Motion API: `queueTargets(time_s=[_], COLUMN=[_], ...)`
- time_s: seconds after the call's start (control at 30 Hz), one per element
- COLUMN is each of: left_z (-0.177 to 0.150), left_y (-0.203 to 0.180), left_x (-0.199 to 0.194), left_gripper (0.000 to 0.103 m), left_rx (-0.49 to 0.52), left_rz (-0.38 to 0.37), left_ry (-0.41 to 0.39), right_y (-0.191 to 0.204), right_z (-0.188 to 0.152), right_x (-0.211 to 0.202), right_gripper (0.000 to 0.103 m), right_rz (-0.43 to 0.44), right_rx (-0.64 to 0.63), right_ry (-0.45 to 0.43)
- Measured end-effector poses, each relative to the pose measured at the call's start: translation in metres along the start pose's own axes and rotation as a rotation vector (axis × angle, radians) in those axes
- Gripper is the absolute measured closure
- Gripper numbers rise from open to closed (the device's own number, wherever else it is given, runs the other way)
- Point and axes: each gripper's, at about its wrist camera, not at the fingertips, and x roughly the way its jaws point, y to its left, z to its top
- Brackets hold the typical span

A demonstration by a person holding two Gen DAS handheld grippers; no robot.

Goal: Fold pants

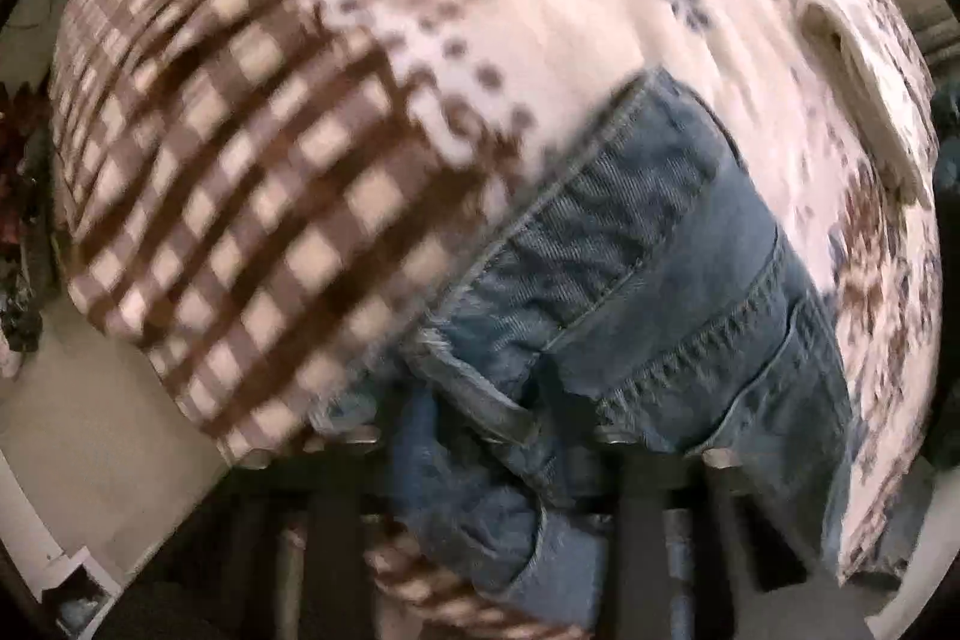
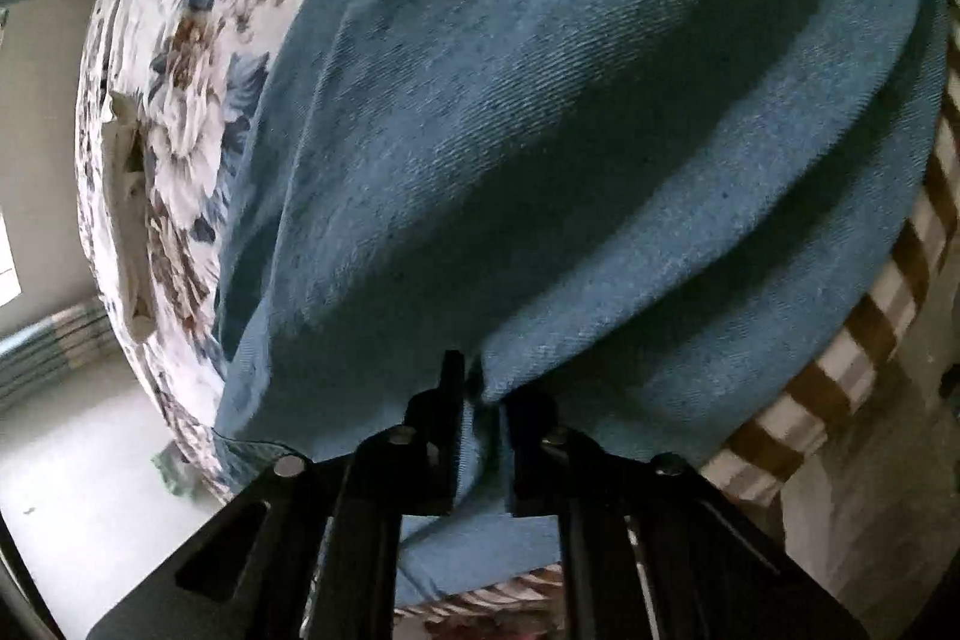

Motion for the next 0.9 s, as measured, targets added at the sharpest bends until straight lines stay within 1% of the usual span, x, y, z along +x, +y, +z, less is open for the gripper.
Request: queueTargets(time_s=[0.03, 0.07, 0.13, 0.17, 0.2, 0.23, 0.27, 0.3, 0.33, 0.37, 0.4, 0.47, 0.53, 0.57, 0.6, 0.63, 0.67, 0.7, 0.73, 0.77, 0.8, 0.83, 0.9], left_z=[-0.002, -0.005, -0.02, -0.022, -0.026, -0.03, -0.035, -0.04, -0.044, -0.044, -0.046, -0.047, -0.046, -0.045, -0.043, -0.042, -0.044, -0.043, -0.048, -0.049, -0.055, -0.061, -0.077], left_y=[-0.002, -0.002, -0.007, 0.003, 0.013, 0.024, 0.032, 0.027, 0.038, 0.031, 0.033, 0.023, 0.023, 0.02, 0.018, 0.016, 0.015, 0.011, 0.007, 0.0, -0.008, -0.014, -0.036], left_x=[-0.003, -0.007, -0.021, -0.027, -0.033, -0.037, -0.038, -0.04, -0.033, -0.033, -0.029, -0.025, -0.016, -0.012, -0.01, -0.011, -0.013, -0.016, -0.023, -0.028, -0.033, -0.037, -0.045], left_gripper=[0.083, 0.087, 0.088, 0.089, 0.089, 0.089, 0.089, 0.089, 0.089, 0.088, 0.088, 0.088, 0.087, 0.082, 0.078, 0.077, 0.076, 0.072, 0.068, 0.054, 0.037, 0.031, 0.024], left_rx=[0.008, 0.019, 0.037, 0.045, 0.061, 0.064, 0.065, 0.064, 0.06, 0.063, 0.069, 0.103, 0.121, 0.127, 0.136, 0.132, 0.131, 0.139, 0.167, 0.192, 0.222, 0.246, 0.308], left_rz=[0.001, 0.002, 0.004, 0.004, 0.006, 0.01, 0.011, 0.018, 0.032, 0.041, 0.054, 0.081, 0.099, 0.104, 0.118, 0.119, 0.114, 0.121, 0.136, 0.147, 0.164, 0.177, 0.204], left_ry=[-0.022, -0.041, -0.076, -0.084, -0.089, -0.089, -0.08, -0.063, -0.041, -0.025, -0.018, -0.018, -0.008, 0.005, 0.019, 0.028, 0.029, 0.027, 0.017, 0.017, 0.018, 0.01, -0.008], right_y=[0.001, -0.009, -0.004, -0.009, -0.006, -0.002, -0.008, -0.01, -0.014, -0.019, -0.025, -0.036, -0.038, -0.038, -0.038, -0.039, -0.04, -0.041, -0.044, -0.049, -0.053, -0.059, -0.074], right_z=[-0.004, 0.004, -0.007, 0.003, -0.001, 0.003, 0.0, -0.003, -0.005, -0.005, -0.006, -0.007, -0.006, -0.002, 0.001, 0.004, 0.008, 0.01, 0.013, 0.018, 0.022, 0.027, 0.045], right_x=[-0.002, -0.012, -0.021, -0.03, -0.036, -0.037, -0.046, -0.048, -0.05, -0.051, -0.051, -0.051, -0.042, -0.036, -0.03, -0.027, -0.028, -0.03, -0.039, -0.048, -0.059, -0.071, -0.091], right_gripper=[0.098, 0.098, 0.098, 0.098, 0.098, 0.098, 0.098, 0.098, 0.098, 0.098, 0.098, 0.098, 0.098, 0.096, 0.092, 0.091, 0.089, 0.084, 0.08, 0.073, 0.066, 0.063, 0.062], right_rz=[-0.013, -0.014, -0.032, -0.033, -0.043, -0.049, -0.055, -0.066, -0.078, -0.08, -0.089, -0.099, -0.122, -0.136, -0.158, -0.156, -0.14, -0.127, -0.104, -0.087, -0.076, -0.073, -0.068], right_rx=[-0.011, -0.015, -0.049, -0.06, -0.083, -0.098, -0.12, -0.133, -0.139, -0.14, -0.14, -0.133, -0.147, -0.158, -0.17, -0.18, -0.181, -0.176, -0.17, -0.163, -0.15, -0.133, -0.088], right_ry=[-0.003, -0.002, -0.003, -0.001, 0.002, 0.002, 0.004, 0.012, 0.019, 0.027, 0.038, 0.05, 0.078, 0.095, 0.118, 0.136, 0.155, 0.165, 0.16, 0.137, 0.105, 0.073, -0.002])
